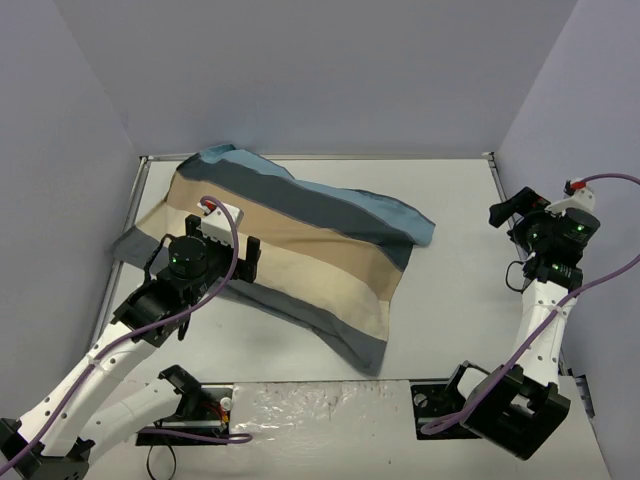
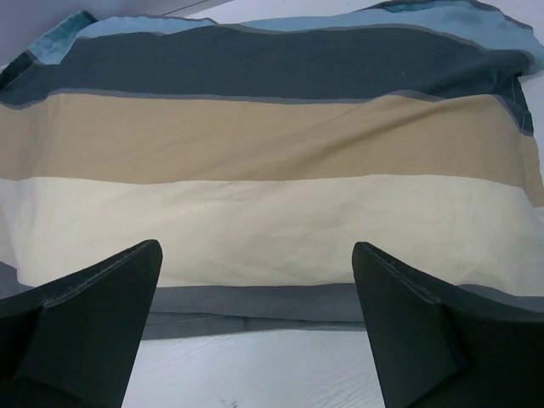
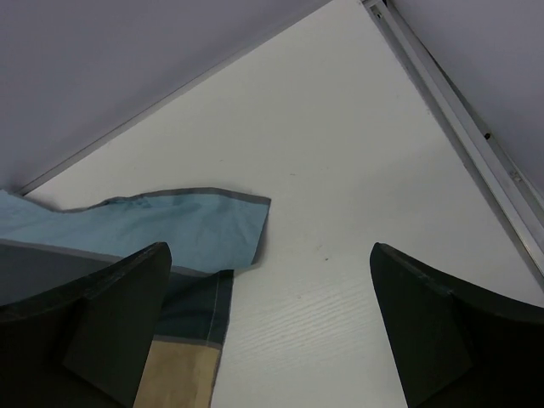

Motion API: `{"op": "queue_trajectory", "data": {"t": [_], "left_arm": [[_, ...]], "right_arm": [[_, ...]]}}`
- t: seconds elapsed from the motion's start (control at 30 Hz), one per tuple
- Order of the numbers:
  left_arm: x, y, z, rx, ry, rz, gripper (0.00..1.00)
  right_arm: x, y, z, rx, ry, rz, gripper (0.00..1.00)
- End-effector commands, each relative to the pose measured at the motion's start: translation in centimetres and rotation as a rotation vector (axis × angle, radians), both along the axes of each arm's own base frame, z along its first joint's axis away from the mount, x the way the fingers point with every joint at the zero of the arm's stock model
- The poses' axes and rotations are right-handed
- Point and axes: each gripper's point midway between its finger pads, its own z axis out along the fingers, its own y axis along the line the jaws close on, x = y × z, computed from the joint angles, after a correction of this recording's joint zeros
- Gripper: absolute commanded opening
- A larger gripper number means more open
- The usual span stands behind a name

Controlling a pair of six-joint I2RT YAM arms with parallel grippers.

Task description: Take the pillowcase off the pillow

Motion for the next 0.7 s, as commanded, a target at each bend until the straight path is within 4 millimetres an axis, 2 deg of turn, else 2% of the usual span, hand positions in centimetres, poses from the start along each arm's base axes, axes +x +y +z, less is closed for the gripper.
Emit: {"op": "queue_trajectory", "data": {"t": [0.0,0.03,0.07,0.1,0.17,0.23,0.27,0.3,0.33,0.37,0.4,0.47,0.5,0.53,0.57,0.6,0.63,0.67], "left_arm": [[-0.1,-0.1,1.9,-0.020,-0.040,-0.011,0.94],[0.0,-0.1,1.8,-0.020,-0.036,-0.011,0.94],[-0.1,-0.2,1.8,-0.021,-0.034,-0.017,0.94],[-0.1,-0.2,1.7,-0.020,-0.031,-0.018,0.94],[-0.1,-0.4,1.7,-0.021,-0.028,-0.030,0.94],[-0.2,-0.6,1.5,-0.019,-0.020,-0.039,0.94],[-0.2,-0.7,1.5,-0.018,-0.019,-0.041,0.94],[-0.2,-0.8,1.5,-0.018,-0.017,-0.046,0.94],[-0.2,-0.8,1.4,-0.017,-0.016,-0.048,0.94],[-0.2,-0.8,1.4,-0.017,-0.015,-0.050,0.94],[-0.2,-0.9,1.3,-0.017,-0.012,-0.056,0.94],[-0.2,-1.1,1.1,-0.017,-0.005,-0.061,0.94],[-0.2,-1.3,0.8,-0.013,0.004,-0.073,0.94],[-0.2,-1.4,0.8,-0.013,0.006,-0.076,0.94],[-0.1,-1.4,0.7,-0.011,0.012,-0.074,0.94],[-0.1,-1.4,0.6,-0.017,0.019,-0.068,0.94],[-0.1,-1.3,0.5,-0.019,0.021,-0.062,0.94],[-0.2,-1.3,0.3,-0.021,0.027,-0.058,0.94]], "right_arm": [[0.3,1.6,2.8,-0.033,-0.086,0.097,1.00],[0.4,2.6,2.8,-0.045,-0.095,0.166,1.00],[0.2,3.9,2.1,-0.143,-0.101,0.298,1.00],[-0.8,7.8,2.0,-0.146,-0.156,0.540,1.00],[-2.1,11.8,0.2,-0.241,-0.214,0.795,1.00],[-3.0,14.5,0.0,-0.331,-0.244,0.914,1.00],[-3.6,17.0,-0.6,-0.414,-0.251,1.011,1.00],[-3.4,17.3,-0.9,-0.514,-0.232,1.000,1.00],[-4.2,18.3,-2.1,-0.565,-0.188,1.052,1.00],[-4.8,20.9,-2.6,-0.727,-0.223,1.178,1.00],[-4.4,20.5,-4.0,-0.863,-0.141,1.174,1.00],[-5.0,21.2,-6.1,-1.043,-0.053,1.248,1.00],[-5.5,22.9,-7.6,-1.161,-0.047,1.342,1.00],[-4.8,22.0,-8.4,-1.269,0.026,1.308,1.00],[-4.5,22.3,-9.6,-1.317,0.070,1.324,1.00],[-4.9,23.8,-10.4,-1.364,0.070,1.364,1.00],[-4.4,24.1,-10.5,-1.411,0.077,1.344,1.00],[-4.5,25.0,-11.6,-1.422,0.090,1.382,1.00]]}}
